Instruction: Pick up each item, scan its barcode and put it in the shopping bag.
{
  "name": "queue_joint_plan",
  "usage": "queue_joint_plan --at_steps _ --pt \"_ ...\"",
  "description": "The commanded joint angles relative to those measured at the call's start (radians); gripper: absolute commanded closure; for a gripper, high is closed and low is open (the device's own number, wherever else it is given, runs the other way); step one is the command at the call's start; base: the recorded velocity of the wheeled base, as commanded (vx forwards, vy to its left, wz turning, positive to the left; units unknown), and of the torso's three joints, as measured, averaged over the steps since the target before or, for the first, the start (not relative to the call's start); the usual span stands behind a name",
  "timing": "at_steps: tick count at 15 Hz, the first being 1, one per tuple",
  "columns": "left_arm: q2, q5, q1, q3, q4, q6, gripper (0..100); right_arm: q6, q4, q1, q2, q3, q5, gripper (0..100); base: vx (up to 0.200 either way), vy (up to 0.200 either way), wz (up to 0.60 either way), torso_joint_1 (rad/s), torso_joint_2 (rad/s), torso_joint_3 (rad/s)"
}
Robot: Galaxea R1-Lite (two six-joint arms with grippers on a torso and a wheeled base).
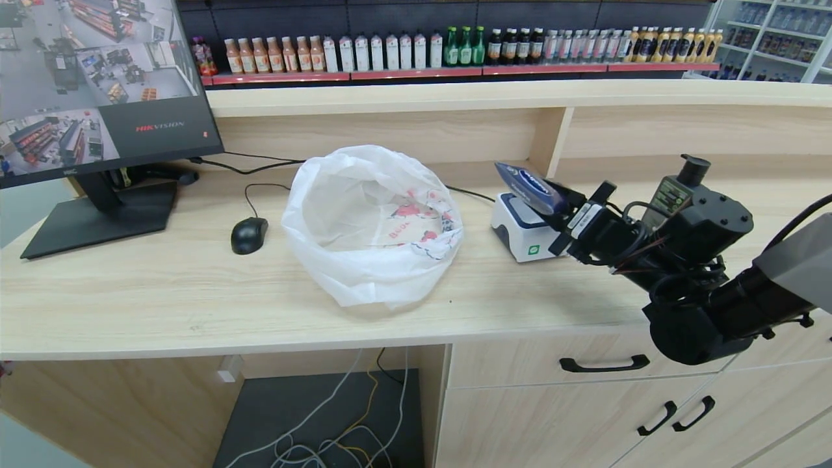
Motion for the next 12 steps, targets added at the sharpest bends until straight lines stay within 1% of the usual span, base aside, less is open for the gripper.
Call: queue_joint_plan --at_steps 1,7,11,12 --pt "0.0 0.001 0.0 0.0 0.0 -0.001 0 -0.002 -0.001 0.002 -0.003 0.006 0.001 100 0.0 0.0 0.0 0.0 0.0 0.0" --pt "0.0 0.001 0.0 0.0 0.0 0.001 0 0.006 -0.001 0.019 -0.02 0.006 -0.006 100 0.0 0.0 0.0 0.0 0.0 0.0" --pt "0.0 0.001 0.0 0.0 0.0 0.001 0 0.059 -0.001 0.053 -0.056 -0.003 -0.013 100 0.0 0.0 0.0 0.0 0.0 0.0" --pt "0.0 0.001 0.0 0.0 0.0 -0.001 0 0.087 -0.001 0.054 -0.08 -0.004 -0.042 100 0.0 0.0 0.0 0.0 0.0 0.0"
